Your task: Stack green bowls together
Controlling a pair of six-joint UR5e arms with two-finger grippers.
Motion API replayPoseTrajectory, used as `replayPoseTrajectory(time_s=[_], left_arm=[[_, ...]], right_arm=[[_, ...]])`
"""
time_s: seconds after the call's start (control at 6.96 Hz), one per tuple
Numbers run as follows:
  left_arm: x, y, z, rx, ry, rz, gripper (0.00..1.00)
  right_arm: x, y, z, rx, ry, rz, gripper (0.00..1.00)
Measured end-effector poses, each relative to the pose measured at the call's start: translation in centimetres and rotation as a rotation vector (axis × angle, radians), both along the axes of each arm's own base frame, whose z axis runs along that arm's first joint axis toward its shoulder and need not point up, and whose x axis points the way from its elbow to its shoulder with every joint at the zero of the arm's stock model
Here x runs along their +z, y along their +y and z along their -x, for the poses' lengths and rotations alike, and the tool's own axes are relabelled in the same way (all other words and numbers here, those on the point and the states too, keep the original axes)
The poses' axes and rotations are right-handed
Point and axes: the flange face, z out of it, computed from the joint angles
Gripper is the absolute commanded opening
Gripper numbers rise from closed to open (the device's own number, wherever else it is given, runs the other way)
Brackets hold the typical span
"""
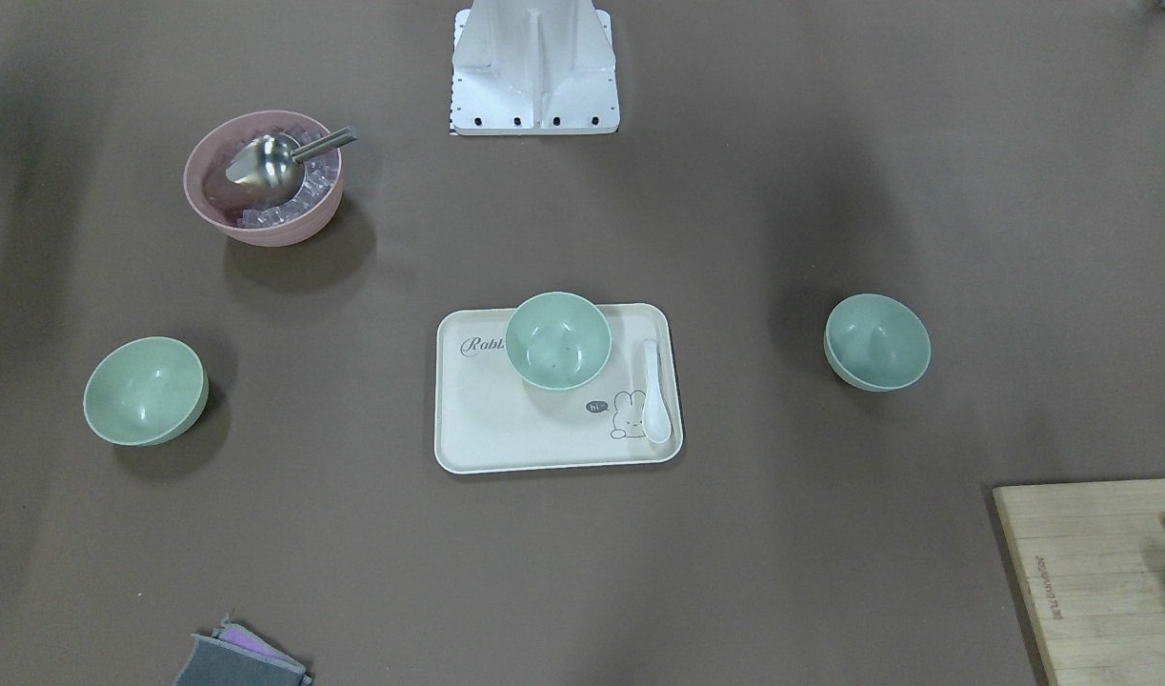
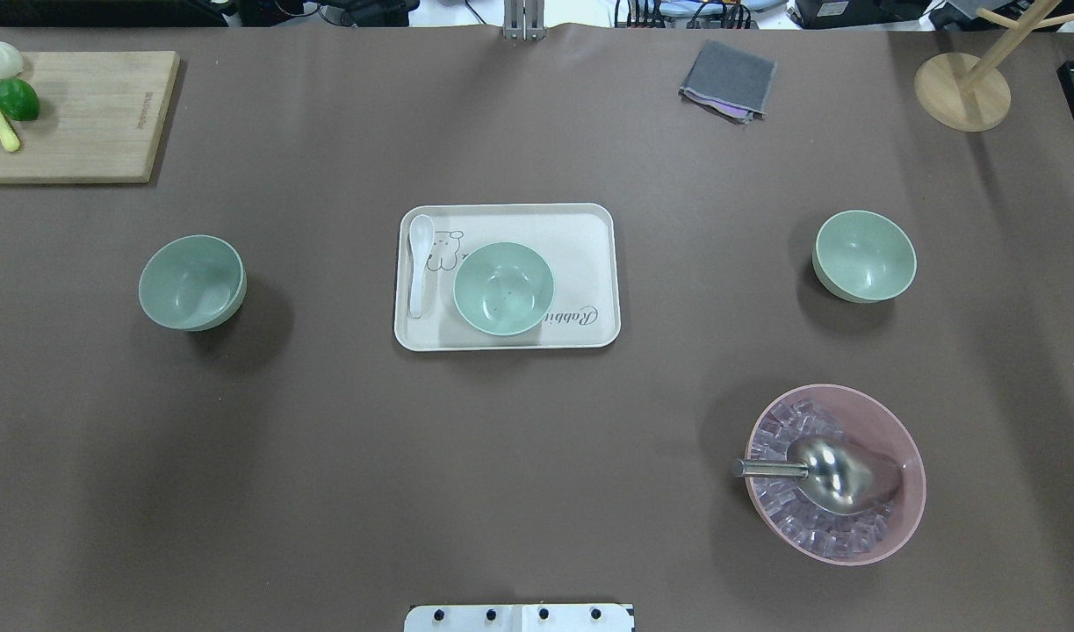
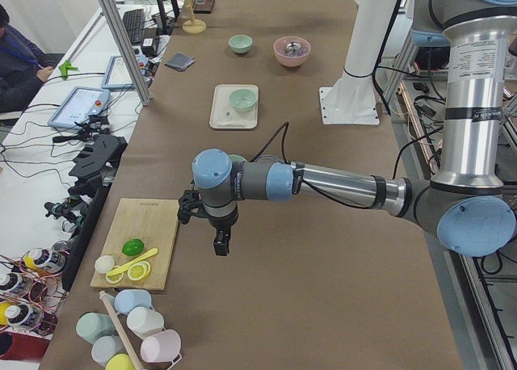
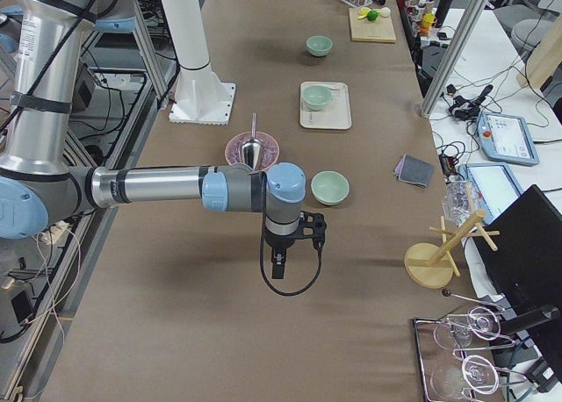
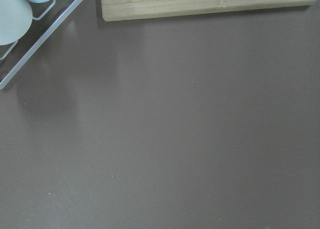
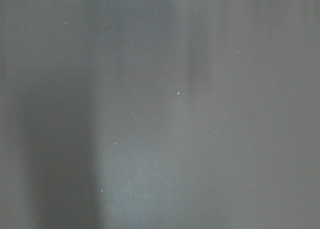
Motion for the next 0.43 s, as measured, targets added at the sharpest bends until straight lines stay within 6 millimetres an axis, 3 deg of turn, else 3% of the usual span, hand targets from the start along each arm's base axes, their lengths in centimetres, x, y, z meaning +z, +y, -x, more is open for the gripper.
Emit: replayPoseTrajectory(time_s=[0.43], left_arm=[[-0.45,-0.17,-0.44,0.010,-0.001,-0.023,0.99]], right_arm=[[-0.08,-0.06,0.01,0.000,0.000,-0.002,1.00]])
